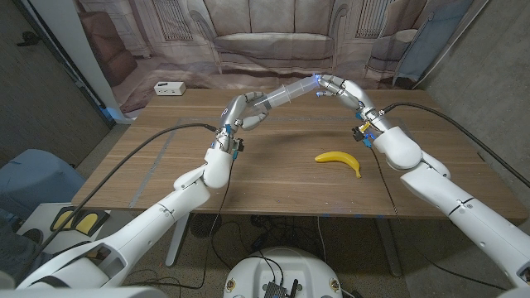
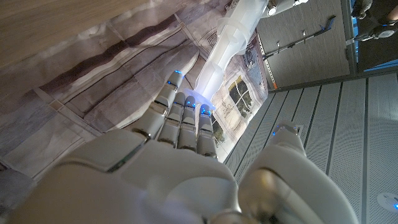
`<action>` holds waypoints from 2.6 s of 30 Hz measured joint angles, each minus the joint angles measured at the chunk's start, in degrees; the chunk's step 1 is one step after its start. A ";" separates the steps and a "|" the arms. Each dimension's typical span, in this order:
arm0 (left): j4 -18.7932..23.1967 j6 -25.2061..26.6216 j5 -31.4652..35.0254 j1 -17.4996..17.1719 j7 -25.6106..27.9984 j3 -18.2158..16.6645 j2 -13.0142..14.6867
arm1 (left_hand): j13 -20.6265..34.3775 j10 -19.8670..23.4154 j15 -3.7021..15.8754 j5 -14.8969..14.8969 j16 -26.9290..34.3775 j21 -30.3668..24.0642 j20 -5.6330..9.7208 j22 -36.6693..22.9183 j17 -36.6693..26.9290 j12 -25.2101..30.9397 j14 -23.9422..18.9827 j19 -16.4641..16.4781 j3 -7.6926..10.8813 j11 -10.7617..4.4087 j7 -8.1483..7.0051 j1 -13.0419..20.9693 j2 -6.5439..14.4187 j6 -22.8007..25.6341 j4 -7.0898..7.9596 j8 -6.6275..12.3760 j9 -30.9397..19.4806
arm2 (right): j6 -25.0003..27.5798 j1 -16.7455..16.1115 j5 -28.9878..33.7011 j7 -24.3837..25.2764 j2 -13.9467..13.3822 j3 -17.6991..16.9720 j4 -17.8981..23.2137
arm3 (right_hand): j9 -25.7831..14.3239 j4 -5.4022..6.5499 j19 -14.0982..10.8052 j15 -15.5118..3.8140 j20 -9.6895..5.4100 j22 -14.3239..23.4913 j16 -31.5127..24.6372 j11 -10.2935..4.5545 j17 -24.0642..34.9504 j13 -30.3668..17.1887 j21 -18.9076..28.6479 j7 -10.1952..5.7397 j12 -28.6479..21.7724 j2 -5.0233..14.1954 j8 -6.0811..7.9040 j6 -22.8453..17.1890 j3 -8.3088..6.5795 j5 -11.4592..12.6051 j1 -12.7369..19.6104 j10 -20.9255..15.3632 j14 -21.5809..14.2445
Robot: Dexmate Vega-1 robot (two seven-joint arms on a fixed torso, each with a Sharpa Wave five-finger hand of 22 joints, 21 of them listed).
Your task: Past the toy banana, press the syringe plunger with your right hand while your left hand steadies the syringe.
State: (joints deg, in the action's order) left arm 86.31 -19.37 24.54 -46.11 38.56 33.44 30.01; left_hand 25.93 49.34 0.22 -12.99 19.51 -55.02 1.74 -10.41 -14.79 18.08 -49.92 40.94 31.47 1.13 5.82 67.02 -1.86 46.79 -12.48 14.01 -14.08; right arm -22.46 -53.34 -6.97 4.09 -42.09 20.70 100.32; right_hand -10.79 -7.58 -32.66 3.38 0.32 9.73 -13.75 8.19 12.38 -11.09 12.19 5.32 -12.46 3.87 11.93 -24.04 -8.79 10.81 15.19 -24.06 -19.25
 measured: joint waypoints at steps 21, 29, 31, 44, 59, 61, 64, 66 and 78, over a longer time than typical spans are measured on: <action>0.65 0.12 0.38 0.16 -0.27 0.24 -0.04 | -0.01 0.00 0.00 0.14 -0.05 -0.51 -0.02 0.00 0.01 -0.01 0.00 -0.46 0.00 -0.01 0.00 0.00 0.00 0.01 0.00 -0.06 -0.18 | 1.58 -0.97 0.36 -0.76 -1.54 -0.41 2.45 | 0.03 0.00 -0.93 -0.62 -0.12 0.00 0.00 -0.53 0.30 0.03 0.00 -0.32 0.00 0.00 0.21 -0.96 0.00 0.00 0.00 -1.77 -1.23; 0.94 0.12 0.52 0.16 -0.28 0.26 -0.03 | -0.02 0.15 0.00 0.22 -0.06 -0.72 0.06 0.28 0.02 -0.02 0.00 -0.55 0.00 0.10 0.02 0.01 -0.01 0.41 0.00 -0.17 -0.16 | 1.61 -1.27 0.41 -0.82 -1.83 -0.41 2.97 | 0.02 0.00 -1.13 -0.62 -0.32 0.29 0.00 -0.54 0.30 0.03 0.00 -0.33 0.00 0.00 0.19 -0.95 0.00 0.00 0.00 -1.77 -1.23; 0.94 0.12 0.54 0.16 -0.29 0.26 -0.03 | -0.02 0.43 0.00 0.22 -0.06 -0.72 0.06 0.29 0.02 -0.32 0.00 -0.55 0.00 -0.19 0.01 0.01 -0.01 0.41 0.00 -0.29 -0.15 | 1.61 -1.35 0.41 -0.82 -1.89 -0.40 3.09 | 0.02 0.00 -1.13 -0.62 -0.32 0.29 0.00 -0.73 0.30 0.05 0.00 -0.33 0.00 0.00 0.17 -0.95 0.00 0.00 0.00 -1.95 -1.23; 1.05 -0.47 0.62 0.37 -0.41 0.32 -0.17 | 0.23 0.81 0.02 0.25 -0.06 -0.95 0.06 0.28 0.02 -0.46 -0.01 -0.56 0.00 -0.21 -0.09 0.02 -0.02 0.97 0.00 -0.55 -0.13 | 2.41 -1.85 0.87 -1.27 -2.32 -0.32 4.14 | 0.00 0.00 -1.13 -0.62 -0.32 0.29 0.00 -0.19 0.56 0.00 0.00 -0.55 0.01 0.00 -0.06 -1.15 0.00 0.00 0.00 -2.04 -1.23; 0.72 -1.27 0.65 0.87 -0.70 0.51 -0.58 | 0.25 0.93 0.13 -0.07 -0.06 -1.36 0.05 0.28 0.02 -0.62 -0.14 -0.56 0.00 -0.34 -0.09 0.40 -0.40 1.34 0.00 -0.32 -0.18 | 2.99 -1.51 0.89 -2.26 -2.47 0.29 4.42 | 0.00 0.00 -1.13 -0.62 -0.32 0.28 0.00 -0.19 0.56 -0.01 0.00 -0.50 0.00 0.00 -0.03 -1.36 0.00 0.00 0.00 -2.04 -1.22; 0.68 -1.33 0.66 0.92 -0.74 0.54 -0.62 | 0.25 0.94 0.20 -0.07 -0.06 -1.35 0.05 0.27 0.02 -0.67 -0.21 -0.56 0.00 -0.35 -0.09 0.40 -0.40 1.34 0.00 -0.32 -0.18 | 3.02 -1.46 0.89 -2.37 -2.49 0.35 4.42 | 0.00 0.00 -1.13 -0.62 -0.32 0.28 0.00 -0.19 0.55 -0.01 0.00 -0.50 0.00 0.00 -0.03 -1.36 0.00 0.00 0.00 -2.04 -1.22; 0.61 -1.38 0.69 1.05 -0.82 0.59 -0.70 | 0.25 0.96 0.21 -0.07 -0.06 -1.35 0.05 0.27 0.02 -0.68 -0.22 -0.56 0.00 -0.36 -0.09 0.40 -0.40 1.35 0.00 -0.32 -0.18 | 3.05 -1.35 0.87 -2.53 -2.50 0.48 4.42 | 0.00 0.00 -1.13 -0.62 -0.32 0.28 0.00 -0.19 0.55 -0.01 0.00 -0.50 0.00 0.00 -0.03 -1.36 0.00 0.00 0.00 -2.04 -1.22; 0.58 -1.39 0.70 1.08 -0.87 0.62 -0.73 | 0.24 1.02 0.21 -0.07 -0.06 -1.49 0.05 0.27 0.02 -0.68 -0.22 -0.56 0.00 -0.42 -0.08 0.39 -0.39 1.35 0.01 -0.32 -0.18 | 3.05 -1.29 0.85 -2.61 -2.50 0.56 4.40 | 0.00 0.00 -1.13 -0.62 -0.32 0.27 0.00 -0.19 0.55 -0.01 0.00 -0.50 0.00 0.00 -0.03 -1.36 0.00 0.00 0.00 -2.04 -1.22; 0.22 -1.55 0.80 1.48 -1.15 0.82 -0.93 | 0.51 1.02 0.30 -0.04 -0.06 -1.79 0.36 0.27 0.03 -0.88 -0.32 -0.87 0.00 -0.43 -0.08 0.38 -0.38 1.36 0.00 -0.32 -0.17 | 3.38 -0.72 0.14 -3.85 -2.85 0.92 4.23 | -0.02 0.00 -1.13 -0.62 -0.32 0.27 0.00 -0.42 0.55 0.00 0.00 -0.51 0.00 0.00 -0.03 -1.99 0.00 0.00 0.00 -2.26 -1.22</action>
State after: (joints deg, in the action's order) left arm 86.53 -20.92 25.34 -44.63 37.41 34.26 29.08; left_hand 26.44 50.37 0.52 -13.02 19.45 -56.81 2.10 -10.14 -14.76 17.19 -50.24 40.07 31.47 0.70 5.73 67.40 -2.24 48.15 -12.48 13.68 -14.26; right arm -19.08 -54.06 -6.83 0.24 -44.94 21.62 104.55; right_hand -10.82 -7.58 -33.79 2.77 0.00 10.00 -13.75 7.78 12.93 -11.08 12.19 4.81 -12.46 3.87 11.90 -26.03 -8.79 10.81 15.18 -26.32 -20.47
